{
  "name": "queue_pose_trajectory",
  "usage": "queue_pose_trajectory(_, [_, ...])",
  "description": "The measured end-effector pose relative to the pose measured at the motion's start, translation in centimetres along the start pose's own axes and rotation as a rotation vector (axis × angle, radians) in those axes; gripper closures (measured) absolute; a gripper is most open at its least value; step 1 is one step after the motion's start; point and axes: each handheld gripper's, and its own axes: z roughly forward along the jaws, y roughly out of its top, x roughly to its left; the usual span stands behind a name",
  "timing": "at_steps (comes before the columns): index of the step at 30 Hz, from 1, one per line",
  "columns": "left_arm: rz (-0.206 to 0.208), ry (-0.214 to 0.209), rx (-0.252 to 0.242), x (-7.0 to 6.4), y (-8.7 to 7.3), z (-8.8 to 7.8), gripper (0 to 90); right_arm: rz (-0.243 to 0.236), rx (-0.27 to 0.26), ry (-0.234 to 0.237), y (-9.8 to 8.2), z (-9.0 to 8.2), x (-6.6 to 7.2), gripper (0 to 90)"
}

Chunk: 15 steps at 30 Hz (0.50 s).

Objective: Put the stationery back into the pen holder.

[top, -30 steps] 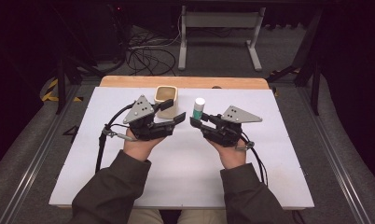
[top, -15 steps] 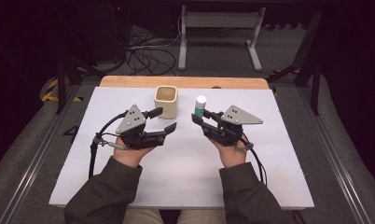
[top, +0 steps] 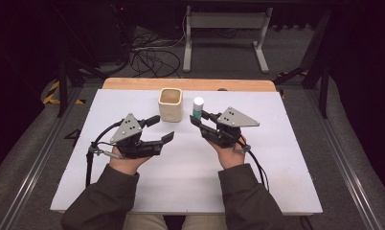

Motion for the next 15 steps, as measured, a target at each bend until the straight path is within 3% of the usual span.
queue_pose_trajectory(10, [-0.019,0.016,-0.012,1.4,0.0,-1.1,26.1,0.002,-0.016,-0.019,0.2,2.4,-0.2,65.9])
queue_pose_trajectory(15, [-0.017,0.038,0.008,2.1,-0.4,-1.4,24.7,-0.014,-0.020,-0.023,0.6,3.9,-0.2,65.9])
